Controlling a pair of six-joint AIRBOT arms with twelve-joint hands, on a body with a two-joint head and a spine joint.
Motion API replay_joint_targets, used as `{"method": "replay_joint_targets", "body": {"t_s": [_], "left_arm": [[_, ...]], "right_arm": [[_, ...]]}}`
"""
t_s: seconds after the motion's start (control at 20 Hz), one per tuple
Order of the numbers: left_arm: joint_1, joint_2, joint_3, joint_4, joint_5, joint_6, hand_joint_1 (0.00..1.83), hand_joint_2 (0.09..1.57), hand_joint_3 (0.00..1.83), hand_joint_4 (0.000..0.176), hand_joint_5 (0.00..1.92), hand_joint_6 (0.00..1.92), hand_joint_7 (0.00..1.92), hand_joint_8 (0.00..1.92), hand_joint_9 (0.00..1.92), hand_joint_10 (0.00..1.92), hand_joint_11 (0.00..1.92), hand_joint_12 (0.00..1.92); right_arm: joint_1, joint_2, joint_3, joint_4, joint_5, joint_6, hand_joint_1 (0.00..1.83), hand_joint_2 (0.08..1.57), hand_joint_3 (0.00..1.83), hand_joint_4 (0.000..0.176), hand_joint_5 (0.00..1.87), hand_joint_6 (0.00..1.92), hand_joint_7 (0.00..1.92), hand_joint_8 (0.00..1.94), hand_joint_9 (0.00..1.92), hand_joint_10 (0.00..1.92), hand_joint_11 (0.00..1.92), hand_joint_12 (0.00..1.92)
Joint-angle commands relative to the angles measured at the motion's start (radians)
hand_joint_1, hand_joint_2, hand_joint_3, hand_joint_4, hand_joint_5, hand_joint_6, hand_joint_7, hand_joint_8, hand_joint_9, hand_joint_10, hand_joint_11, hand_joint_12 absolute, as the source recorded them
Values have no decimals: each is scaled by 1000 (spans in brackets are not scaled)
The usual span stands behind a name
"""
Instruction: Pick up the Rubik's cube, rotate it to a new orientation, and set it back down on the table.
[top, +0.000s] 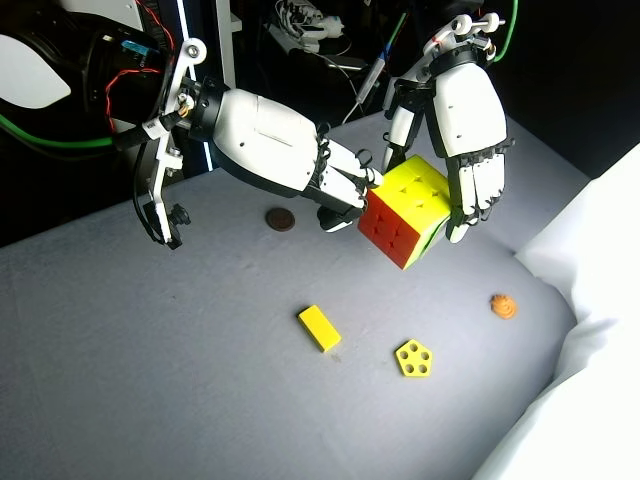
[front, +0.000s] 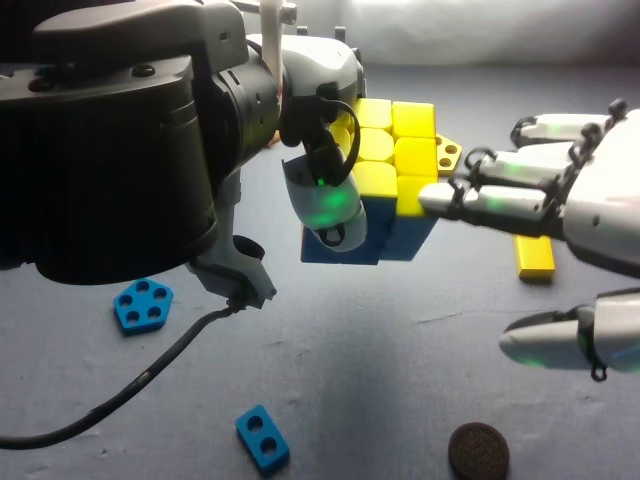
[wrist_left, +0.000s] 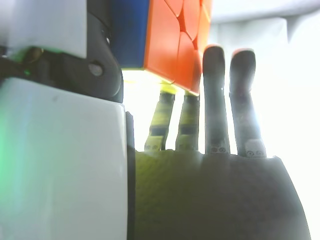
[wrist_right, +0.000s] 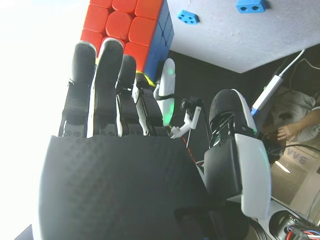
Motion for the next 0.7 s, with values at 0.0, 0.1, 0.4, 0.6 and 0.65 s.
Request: {"method": "replay_joint_targets", "body": {"t_s": [0.0, 0.1, 0.4, 0.6, 0.65], "left_arm": [[-14, 7, -8, 84, 39, -18, 1067, 1353, 5, 0, 575, 1526, 450, 1778, 242, 1757, 179, 1898], [-14, 7, -8, 84, 39, -18, 1081, 1357, 0, 0, 604, 1489, 500, 1800, 261, 1743, 196, 1885], [-15, 7, -8, 84, 39, -18, 1092, 1352, 1, 0, 626, 1455, 498, 1816, 244, 1769, 179, 1905], [-15, 7, -10, 84, 39, -18, 1074, 1369, 0, 0, 592, 1509, 483, 1835, 237, 1802, 177, 1920], [-15, 8, -10, 84, 39, -18, 1075, 1366, 0, 0, 599, 1506, 484, 1826, 236, 1799, 165, 1921]], "right_arm": [[6, 1, -5, 7, 89, -3, 109, 1225, 0, 0, 89, 3, 317, 1225, 187, 1808, 0, 1921], [4, -1, -5, 7, 89, -4, 147, 1210, 0, 0, 102, 6, 345, 1195, 234, 1765, 42, 1921], [3, -9, -5, 8, 89, -11, 133, 1211, 0, 0, 101, 6, 300, 1274, 205, 1838, 40, 1921], [-3, -31, 2, 91, 89, -109, 122, 1217, 1, 0, 76, 0, 299, 1253, 157, 1847, 0, 1921], [-10, -36, 5, 94, 89, -112, 129, 1216, 0, 0, 74, 0, 301, 1258, 168, 1857, 0, 1921]]}}
